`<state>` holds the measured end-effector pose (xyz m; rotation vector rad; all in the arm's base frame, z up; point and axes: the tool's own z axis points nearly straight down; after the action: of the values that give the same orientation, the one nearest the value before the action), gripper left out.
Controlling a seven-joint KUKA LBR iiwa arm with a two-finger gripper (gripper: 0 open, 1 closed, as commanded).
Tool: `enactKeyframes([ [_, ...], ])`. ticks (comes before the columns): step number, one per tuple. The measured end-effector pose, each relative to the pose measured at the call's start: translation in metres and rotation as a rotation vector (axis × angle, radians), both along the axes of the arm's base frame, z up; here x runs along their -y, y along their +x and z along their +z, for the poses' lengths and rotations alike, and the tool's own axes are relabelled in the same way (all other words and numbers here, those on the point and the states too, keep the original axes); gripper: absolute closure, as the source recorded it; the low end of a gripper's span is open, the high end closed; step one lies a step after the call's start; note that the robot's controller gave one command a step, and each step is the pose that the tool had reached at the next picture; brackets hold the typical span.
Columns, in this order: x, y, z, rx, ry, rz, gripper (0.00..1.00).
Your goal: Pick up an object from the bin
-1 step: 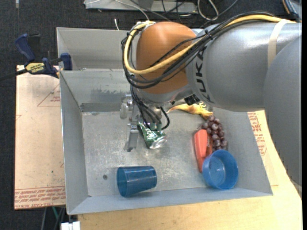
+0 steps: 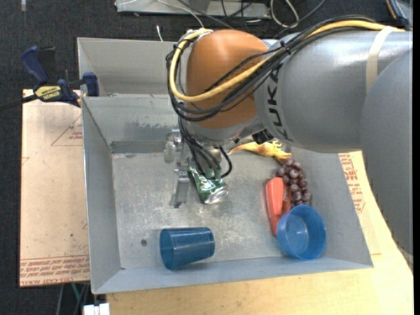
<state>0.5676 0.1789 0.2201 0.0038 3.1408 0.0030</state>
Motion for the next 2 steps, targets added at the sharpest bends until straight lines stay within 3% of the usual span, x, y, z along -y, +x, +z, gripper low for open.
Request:
enactKeyframes([
  [1,0.033,-0.067,-0.034,-0.007,-0.002,0.011,0.0],
  [2,0.005,-0.043,-0.065,0.011,0.003,0.079,0.0],
])
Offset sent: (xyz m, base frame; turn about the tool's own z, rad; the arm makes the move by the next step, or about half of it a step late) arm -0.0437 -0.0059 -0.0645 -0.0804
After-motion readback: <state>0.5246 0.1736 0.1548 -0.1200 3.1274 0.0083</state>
